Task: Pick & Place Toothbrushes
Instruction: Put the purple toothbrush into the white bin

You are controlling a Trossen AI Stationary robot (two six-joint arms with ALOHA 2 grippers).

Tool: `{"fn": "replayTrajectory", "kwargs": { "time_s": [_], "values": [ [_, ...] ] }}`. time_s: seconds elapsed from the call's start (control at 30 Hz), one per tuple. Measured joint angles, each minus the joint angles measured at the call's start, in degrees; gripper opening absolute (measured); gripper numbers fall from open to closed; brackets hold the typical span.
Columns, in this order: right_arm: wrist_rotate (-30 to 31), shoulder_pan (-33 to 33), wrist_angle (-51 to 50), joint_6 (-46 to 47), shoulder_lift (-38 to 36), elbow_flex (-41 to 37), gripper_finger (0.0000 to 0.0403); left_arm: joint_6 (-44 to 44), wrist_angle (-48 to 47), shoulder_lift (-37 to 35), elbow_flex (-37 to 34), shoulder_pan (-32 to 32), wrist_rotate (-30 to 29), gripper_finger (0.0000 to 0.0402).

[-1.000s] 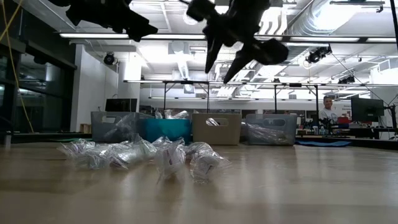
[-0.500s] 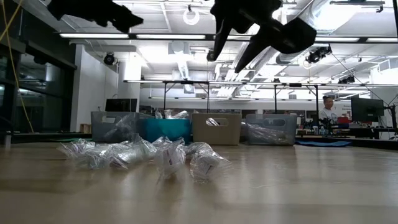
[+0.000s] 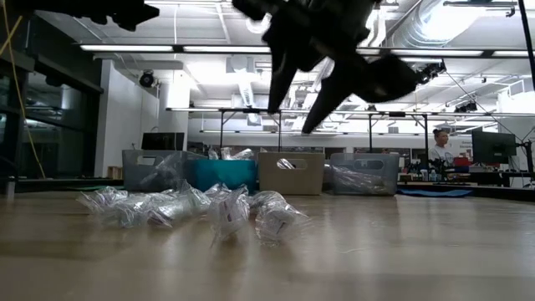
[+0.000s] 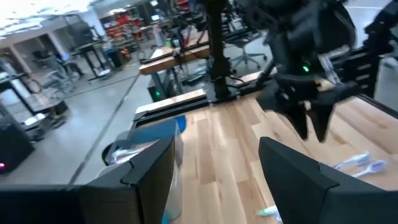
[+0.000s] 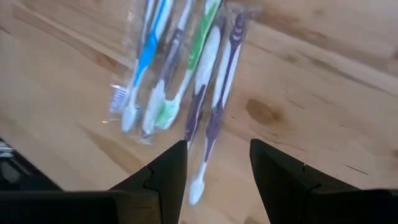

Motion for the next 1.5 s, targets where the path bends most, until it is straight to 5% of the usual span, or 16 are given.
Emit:
{"fn": "replayTrajectory", "kwargs": {
  "time_s": [0.73, 1.23, 1.5],
  "values": [
    [-0.2, 1.5, 10.3, -3.3, 9.9, -0.1, 0.016, -4.1, -0.3, -2.7, -1.4, 0.0, -1.2, 0.0228],
    [-0.2, 1.5, 11.4, 0.8, 11.3, -0.1, 0.0014, -4.7, -0.4, -2.7, -1.4, 0.0, -1.2, 0.0228],
    [-2.2, 1.5, 8.7, 1.1, 9.2, -0.1, 0.0007, -5.1, -0.4, -2.8, -1.4, 0.0, -1.2, 0.0228]
  ]
}}
